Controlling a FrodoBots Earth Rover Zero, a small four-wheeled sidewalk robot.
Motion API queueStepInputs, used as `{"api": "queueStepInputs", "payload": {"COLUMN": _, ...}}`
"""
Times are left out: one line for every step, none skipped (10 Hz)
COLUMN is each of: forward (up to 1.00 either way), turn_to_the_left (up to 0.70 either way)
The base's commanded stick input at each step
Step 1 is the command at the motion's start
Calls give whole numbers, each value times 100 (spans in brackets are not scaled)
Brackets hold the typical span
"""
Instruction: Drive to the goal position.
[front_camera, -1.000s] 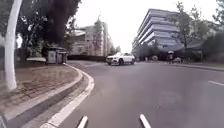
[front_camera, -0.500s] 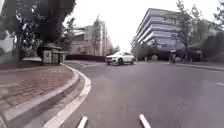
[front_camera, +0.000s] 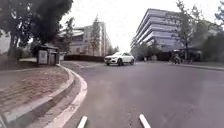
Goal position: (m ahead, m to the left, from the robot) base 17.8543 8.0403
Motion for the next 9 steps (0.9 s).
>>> {"api": "queueStepInputs", "payload": {"forward": 70, "turn_to_the_left": 2}}
{"api": "queueStepInputs", "payload": {"forward": 70, "turn_to_the_left": 2}}
{"api": "queueStepInputs", "payload": {"forward": 70, "turn_to_the_left": 2}}
{"api": "queueStepInputs", "payload": {"forward": 70, "turn_to_the_left": 1}}
{"api": "queueStepInputs", "payload": {"forward": 70, "turn_to_the_left": 1}}
{"api": "queueStepInputs", "payload": {"forward": 70, "turn_to_the_left": 2}}
{"api": "queueStepInputs", "payload": {"forward": 70, "turn_to_the_left": 2}}
{"api": "queueStepInputs", "payload": {"forward": 70, "turn_to_the_left": 1}}
{"api": "queueStepInputs", "payload": {"forward": 70, "turn_to_the_left": 1}}
